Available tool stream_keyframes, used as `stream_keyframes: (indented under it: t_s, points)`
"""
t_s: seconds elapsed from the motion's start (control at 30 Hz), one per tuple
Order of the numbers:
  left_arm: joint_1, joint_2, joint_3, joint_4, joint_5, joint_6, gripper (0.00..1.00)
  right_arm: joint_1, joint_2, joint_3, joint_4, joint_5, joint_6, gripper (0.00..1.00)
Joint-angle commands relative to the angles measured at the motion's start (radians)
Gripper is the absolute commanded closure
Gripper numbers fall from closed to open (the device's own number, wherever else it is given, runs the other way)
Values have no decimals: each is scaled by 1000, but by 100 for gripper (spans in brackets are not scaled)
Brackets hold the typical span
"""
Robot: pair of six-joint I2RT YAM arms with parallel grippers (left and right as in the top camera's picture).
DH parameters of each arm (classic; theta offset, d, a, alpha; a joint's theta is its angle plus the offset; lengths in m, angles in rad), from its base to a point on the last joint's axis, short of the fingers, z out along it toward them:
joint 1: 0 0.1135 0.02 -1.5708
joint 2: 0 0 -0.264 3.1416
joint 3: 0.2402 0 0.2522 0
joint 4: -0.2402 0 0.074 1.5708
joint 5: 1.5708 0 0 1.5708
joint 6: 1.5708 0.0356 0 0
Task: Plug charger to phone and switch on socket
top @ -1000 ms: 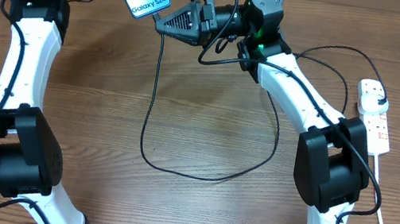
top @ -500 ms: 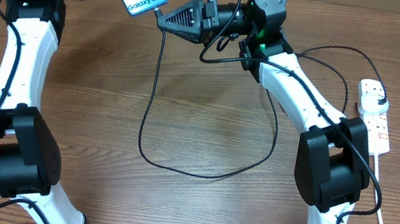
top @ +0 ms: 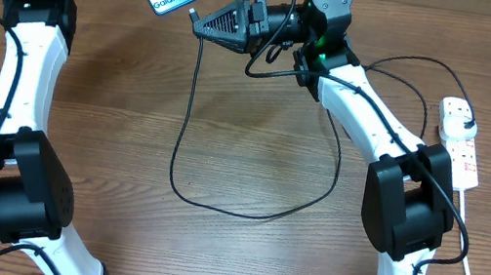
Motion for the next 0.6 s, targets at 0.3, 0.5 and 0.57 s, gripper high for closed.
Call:
stream_keyframes:
  t_s: [0.3,0.5,0.57]
  points:
    - [-8,-30,22,12,5,32,96,-2,-10,15,57,14,58,96]
    - [-8,-30,22,12,4,13,96,-2,-10,15,98,25,98,96]
    - [-8,-30,21,12,-2,6,96,-2,-10,15,97,25,113,96]
